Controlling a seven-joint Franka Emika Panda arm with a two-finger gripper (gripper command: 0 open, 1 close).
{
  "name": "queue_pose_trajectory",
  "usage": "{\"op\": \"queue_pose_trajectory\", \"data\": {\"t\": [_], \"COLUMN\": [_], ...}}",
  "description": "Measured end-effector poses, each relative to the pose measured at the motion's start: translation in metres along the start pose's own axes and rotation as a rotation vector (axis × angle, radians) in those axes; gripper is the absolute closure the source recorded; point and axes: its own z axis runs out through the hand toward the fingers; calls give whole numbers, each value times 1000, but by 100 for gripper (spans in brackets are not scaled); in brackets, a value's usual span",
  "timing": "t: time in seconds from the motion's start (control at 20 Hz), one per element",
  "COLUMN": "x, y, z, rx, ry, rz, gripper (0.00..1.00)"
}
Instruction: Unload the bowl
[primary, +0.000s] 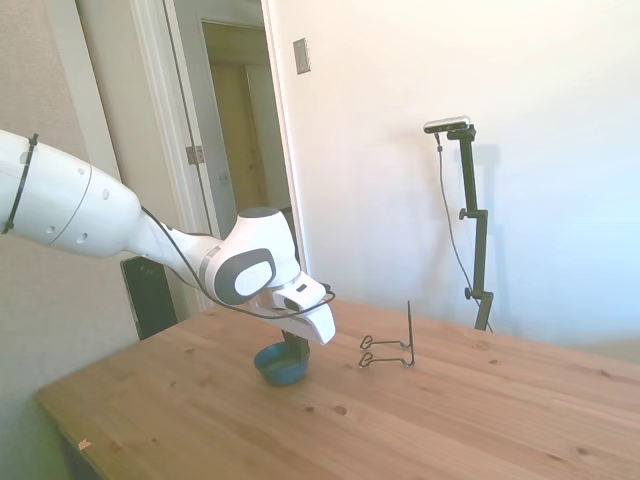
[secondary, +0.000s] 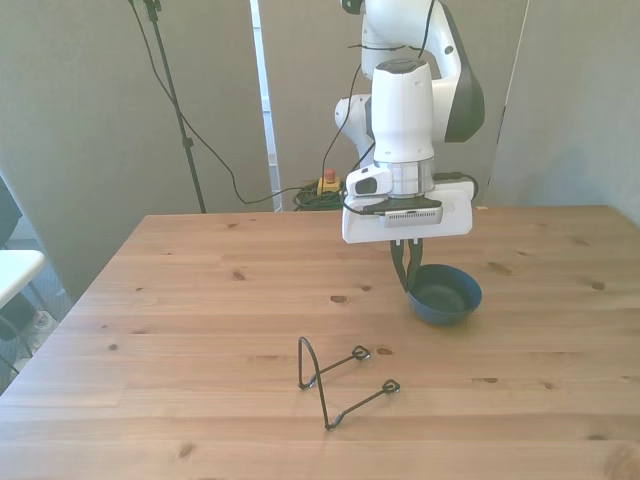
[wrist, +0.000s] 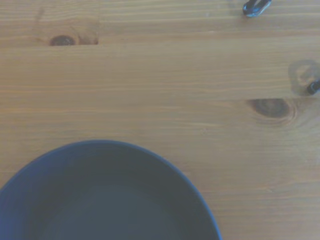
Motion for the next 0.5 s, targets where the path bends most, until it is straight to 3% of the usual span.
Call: {"op": "queue_pose_trajectory", "data": {"t": [0.3, 0.5], "x": [0, -5], "y": [-1, -12], "z": [4, -11], "rx": [-13, -30], "ry": [-4, 19], "rz": [-9, -45], "gripper": [0, 0]}}
